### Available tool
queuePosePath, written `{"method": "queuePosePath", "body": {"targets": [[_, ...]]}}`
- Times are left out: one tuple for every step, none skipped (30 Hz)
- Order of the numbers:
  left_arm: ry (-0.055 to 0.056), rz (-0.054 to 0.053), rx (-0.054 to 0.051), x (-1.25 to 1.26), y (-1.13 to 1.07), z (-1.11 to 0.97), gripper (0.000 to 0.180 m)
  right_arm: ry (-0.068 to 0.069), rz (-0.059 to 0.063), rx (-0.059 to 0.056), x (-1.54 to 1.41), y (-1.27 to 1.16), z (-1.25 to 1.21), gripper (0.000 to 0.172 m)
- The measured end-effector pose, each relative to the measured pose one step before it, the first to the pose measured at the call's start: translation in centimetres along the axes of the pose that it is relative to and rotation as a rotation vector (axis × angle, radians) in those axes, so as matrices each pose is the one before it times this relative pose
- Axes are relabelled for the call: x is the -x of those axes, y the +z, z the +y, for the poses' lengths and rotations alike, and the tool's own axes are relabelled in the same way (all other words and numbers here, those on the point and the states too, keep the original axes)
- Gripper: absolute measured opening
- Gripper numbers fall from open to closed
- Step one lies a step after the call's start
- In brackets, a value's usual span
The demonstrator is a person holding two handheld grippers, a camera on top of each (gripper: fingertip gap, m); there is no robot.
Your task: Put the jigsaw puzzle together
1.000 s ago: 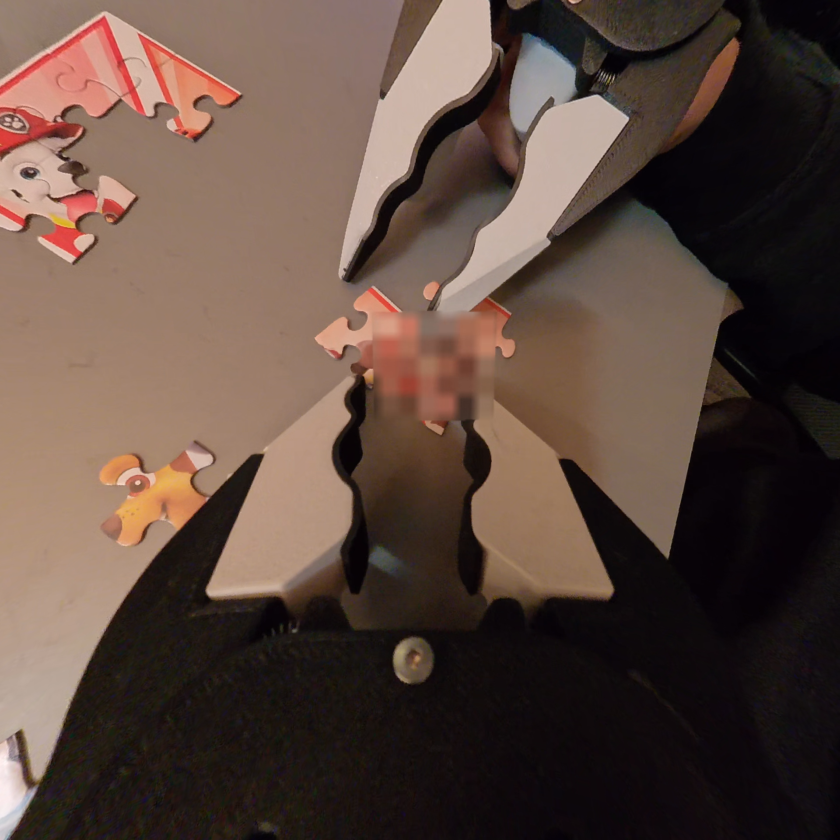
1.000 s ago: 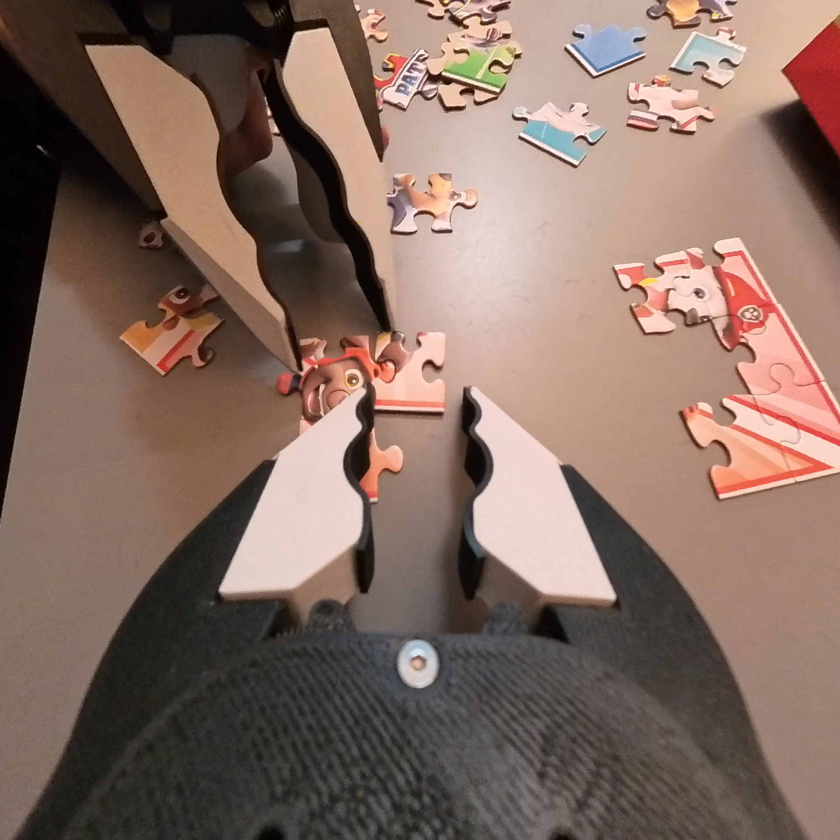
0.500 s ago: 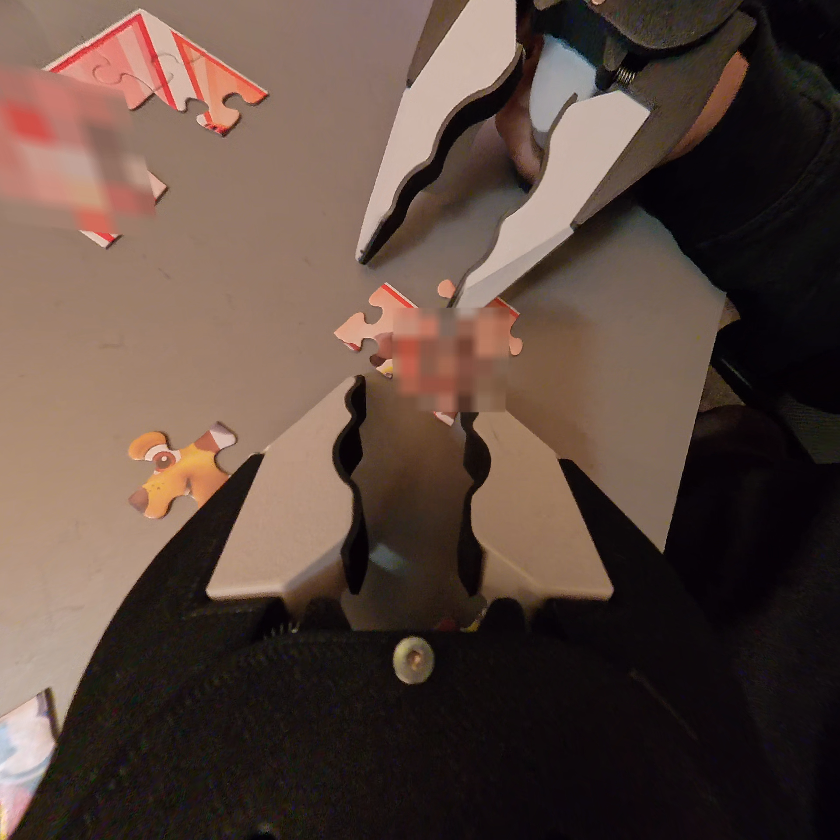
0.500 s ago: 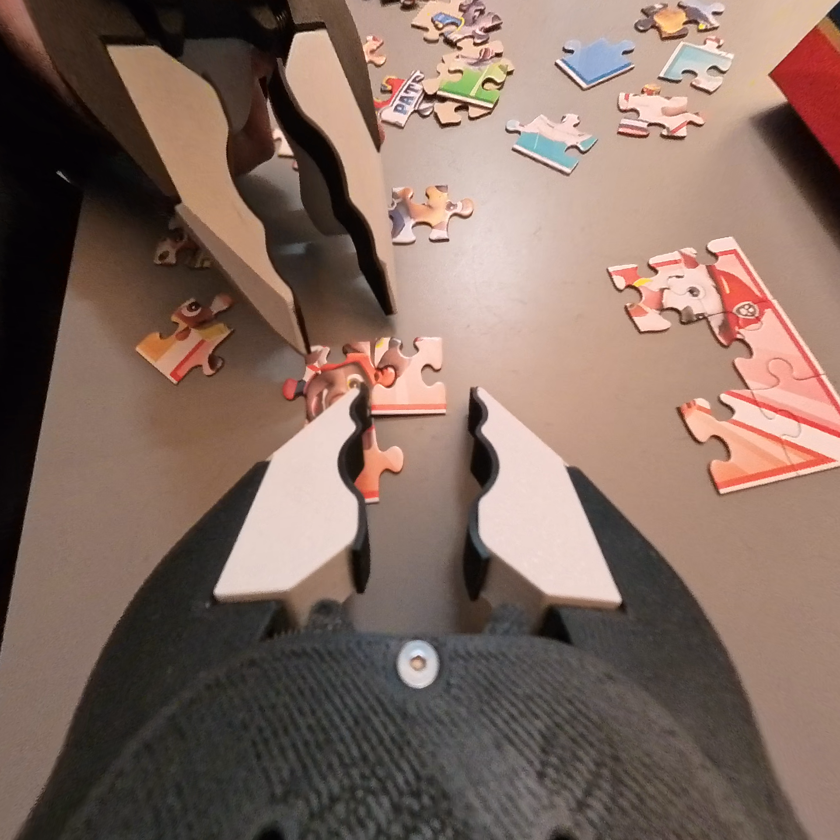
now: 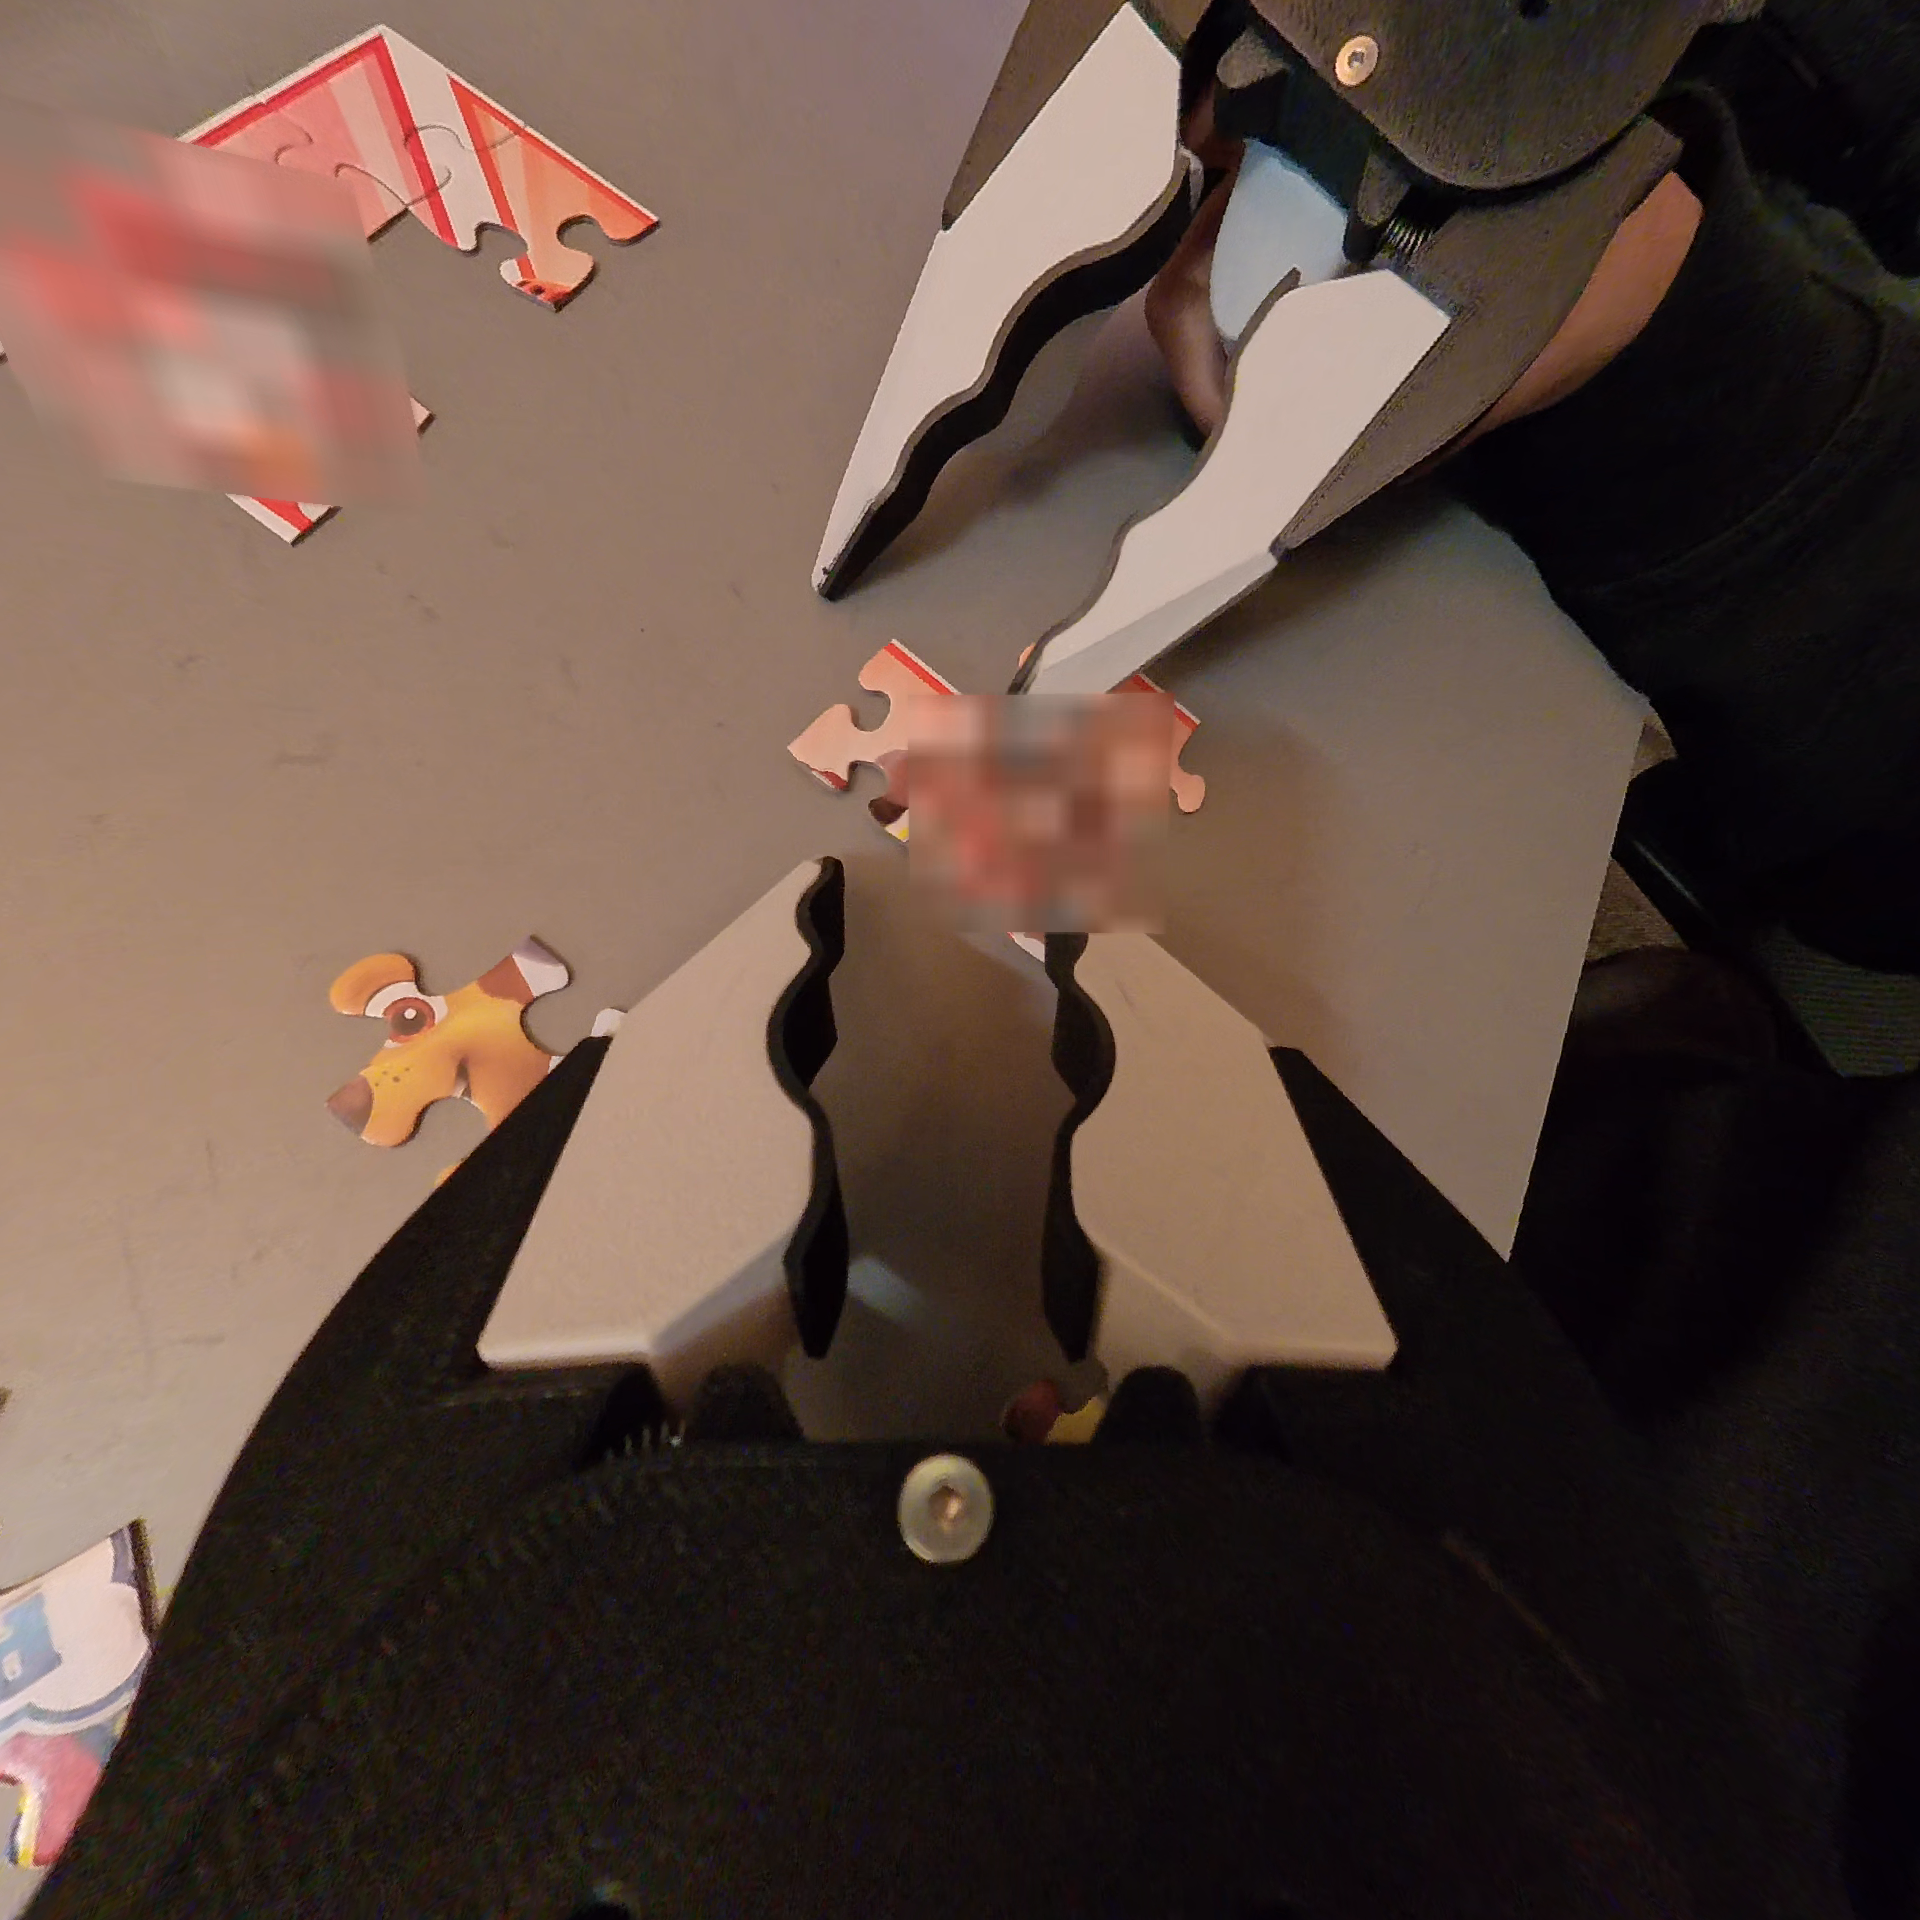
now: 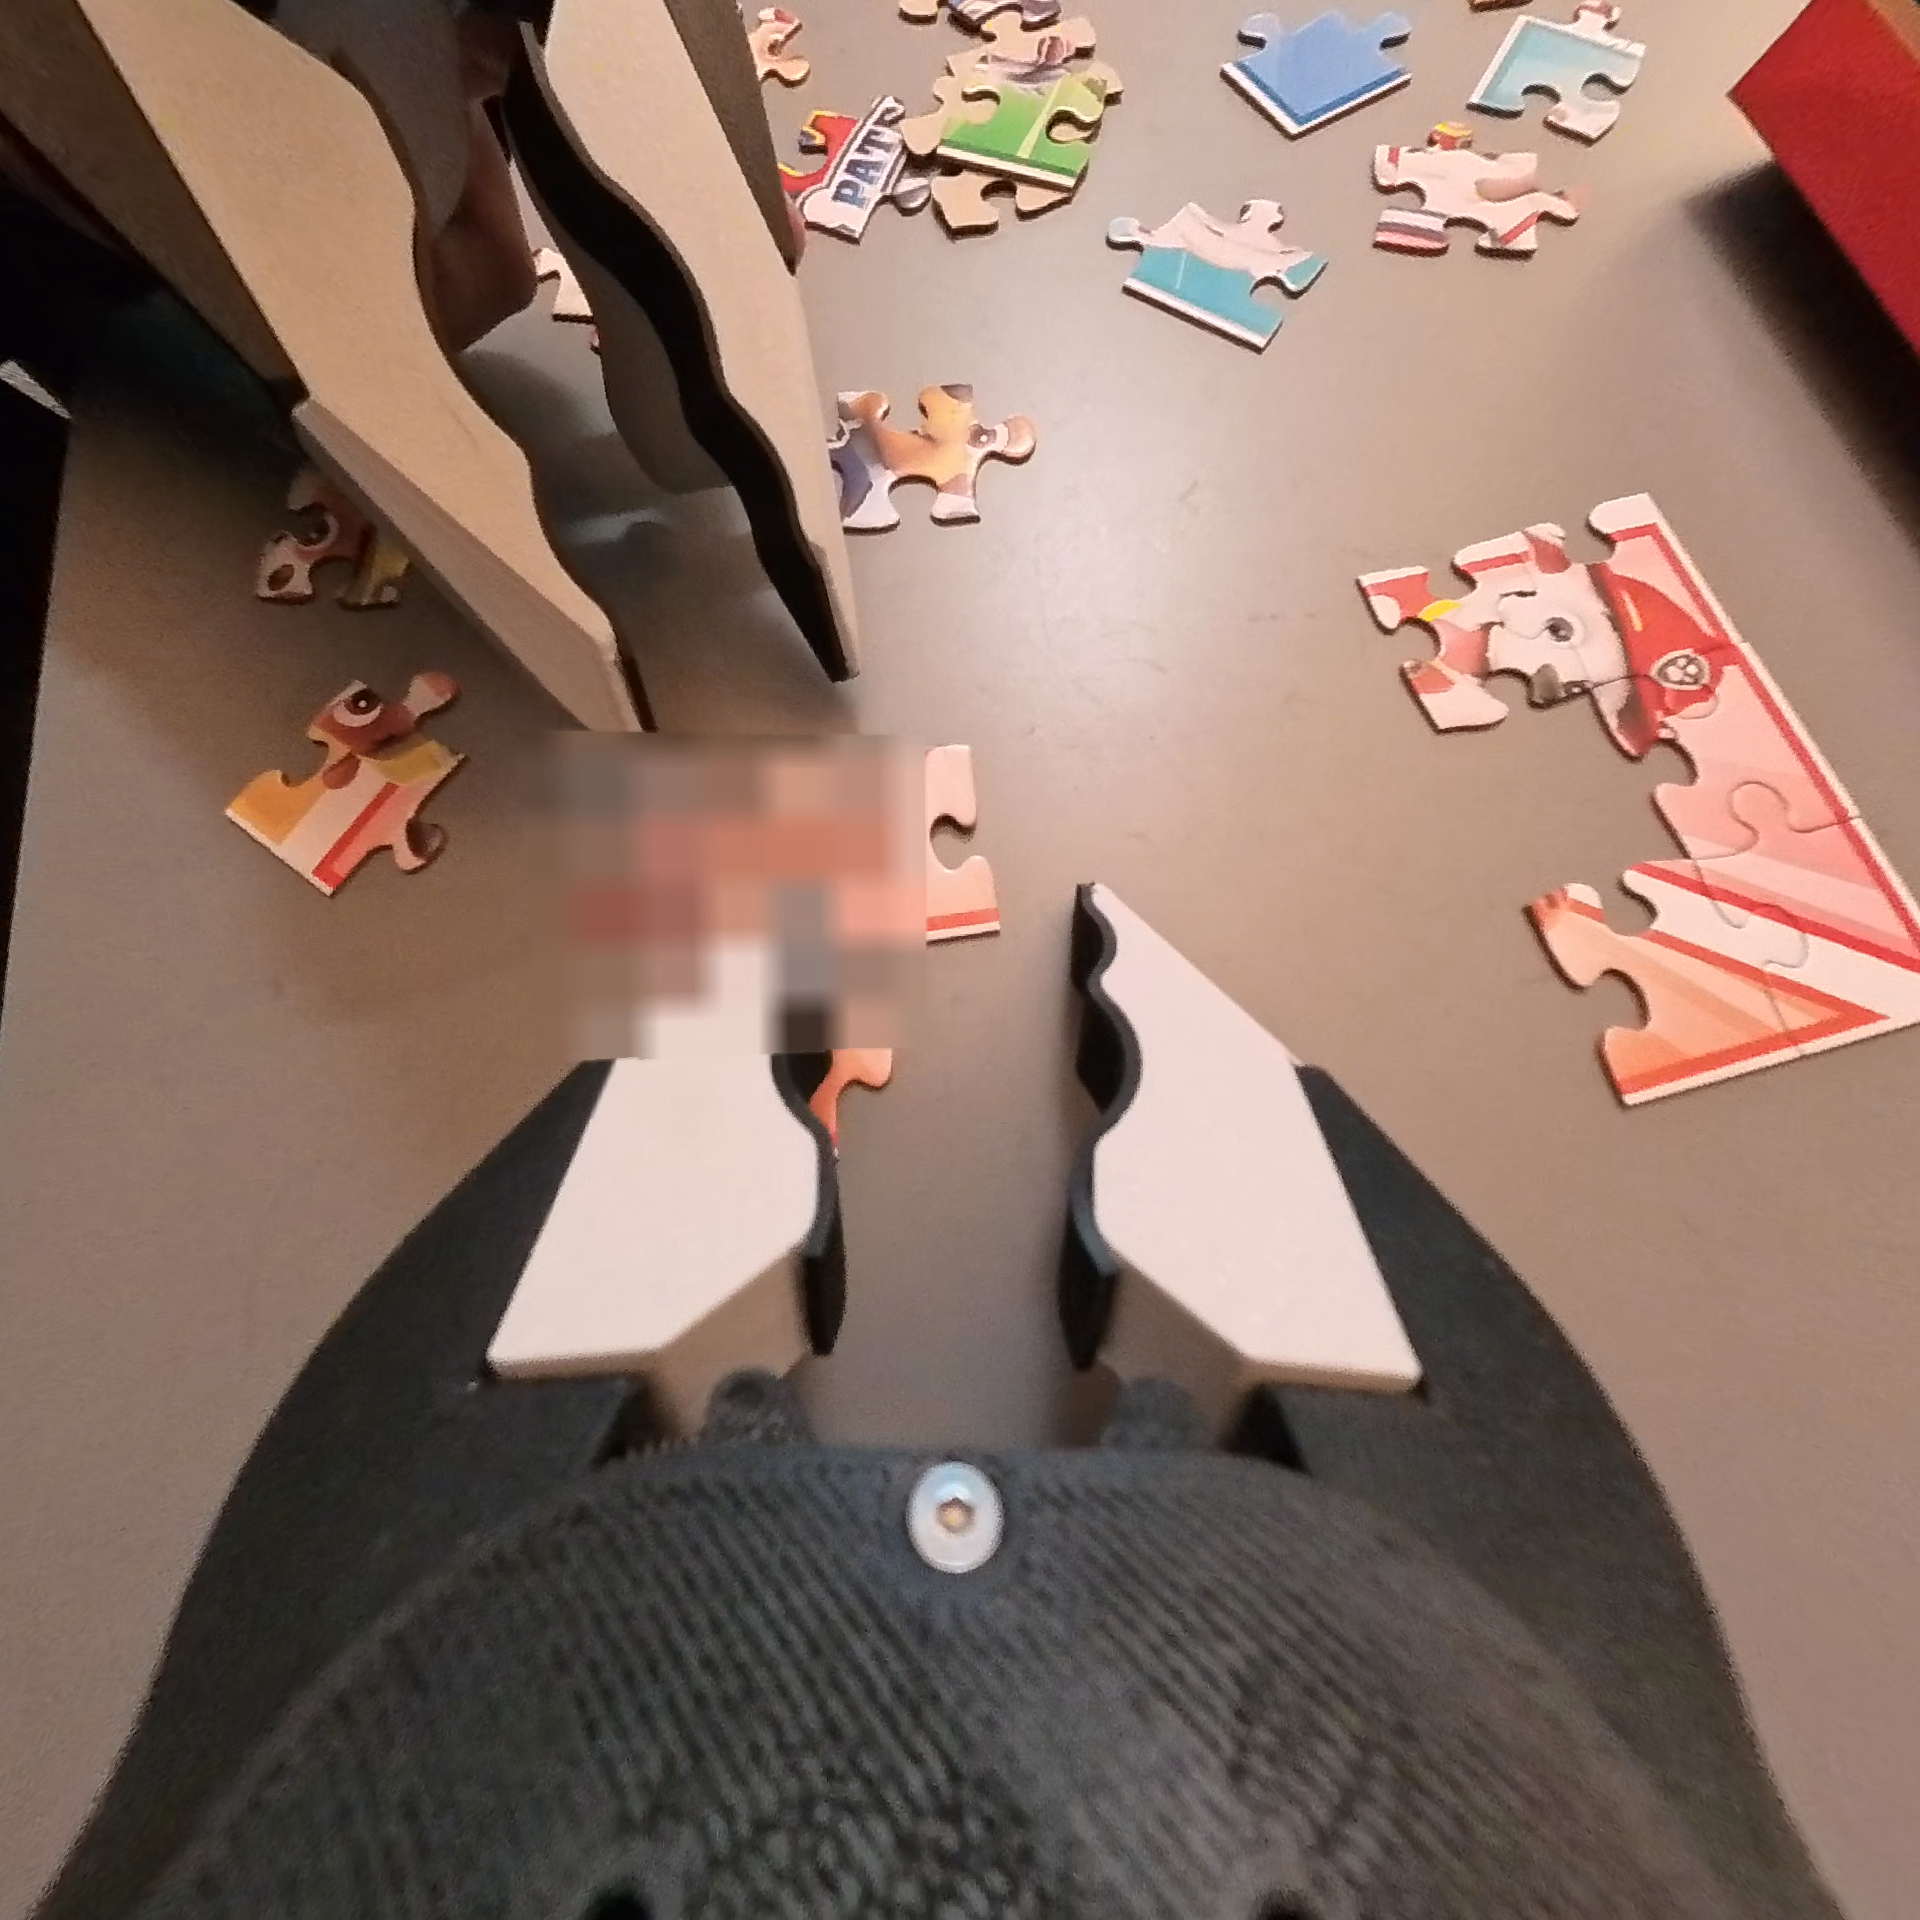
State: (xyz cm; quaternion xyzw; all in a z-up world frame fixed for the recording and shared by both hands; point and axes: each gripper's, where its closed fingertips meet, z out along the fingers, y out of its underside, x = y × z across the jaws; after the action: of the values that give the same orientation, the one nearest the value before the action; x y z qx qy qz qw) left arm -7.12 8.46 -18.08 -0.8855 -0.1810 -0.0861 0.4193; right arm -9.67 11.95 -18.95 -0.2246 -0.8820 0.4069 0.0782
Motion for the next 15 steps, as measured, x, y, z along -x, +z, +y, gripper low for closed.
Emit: {"method": "queuePosePath", "body": {"targets": [[-0.0003, -0.0005, -0.0002, 0.005, -0.013, -0.004, 0.036, 0.0037, 0.0008, 0.0013, -0.015, 0.02, -0.022, 0.041], [-0.0004, -0.0005, -0.0006, 0.014, -0.032, -0.009, 0.036, 0.0019, 0.0044, 0.001, -0.087, 0.009, -0.016, 0.04], [-0.0003, -0.0005, -0.0009, 0.004, -0.022, -0.015, 0.036, 0.0039, 0.0041, 0.0012, -0.083, 0.005, -0.011, 0.038], [-0.0001, -0.0007, -0.0009, 0.007, -0.022, -0.015, 0.036, 0.0046, 0.0035, 0.0008, -0.105, 0.004, -0.015, 0.036], [0.0001, -0.0002, -0.0007, -0.009, -0.015, -0.015, 0.036, 0.0029, 0.0052, 0.0007, -0.137, 0.001, 0.0, 0.034], [0.0003, 0.001, -0.0009, -0.048, -0.013, -0.022, 0.036, 0.0, 0.0076, 0.0015, -0.155, -0.001, 0.009, 0.031], [0.0011, 0.0027, -0.0014, -0.097, 0.013, -0.022, 0.036, -0.0012, 0.0037, 0.001, -0.069, -0.004, 0.01, 0.033], [0.0015, 0.0053, -0.0009, -0.153, 0.039, -0.017, 0.036, 0.0013, 0.0024, 0.0006, -0.069, -0.004, 0.005, 0.034], [0.0025, 0.0071, 0.0002, -0.215, 0.069, -0.002, 0.036, 0.0027, 0.0038, 0.0004, -0.102, -0.019, 0.016, 0.035], [0.0039, 0.006, 0.0022, -0.213, 0.113, 0.042, 0.035, 0.0029, 0.0093, 0.0016, -0.205, -0.063, 0.037, 0.035], [0.006, 0.0024, 0.0054, -0.192, 0.137, 0.08, 0.036, 0.0048, 0.016, 0.0029, -0.357, -0.121, 0.095, 0.036], [0.0087, -0.0023, 0.0071, -0.131, 0.149, 0.09, 0.036, 0.0083, 0.0203, 0.0033, -0.486, -0.191, 0.133, 0.036], [0.0106, -0.0055, 0.0067, -0.082, 0.129, 0.09, 0.036, 0.01, 0.0224, 0.003, -0.583, -0.24, 0.19, 0.036], [0.0115, -0.007, 0.0067, -0.065, 0.128, 0.09, 0.036, 0.0113, 0.0215, 0.0023, -0.608, -0.286, 0.231, 0.036], [0.0122, -0.0093, 0.0066, -0.01, 0.112, 0.076, 0.036, 0.013, 0.0206, 0.0018, -0.632, -0.302, 0.275, 0.035]]}}
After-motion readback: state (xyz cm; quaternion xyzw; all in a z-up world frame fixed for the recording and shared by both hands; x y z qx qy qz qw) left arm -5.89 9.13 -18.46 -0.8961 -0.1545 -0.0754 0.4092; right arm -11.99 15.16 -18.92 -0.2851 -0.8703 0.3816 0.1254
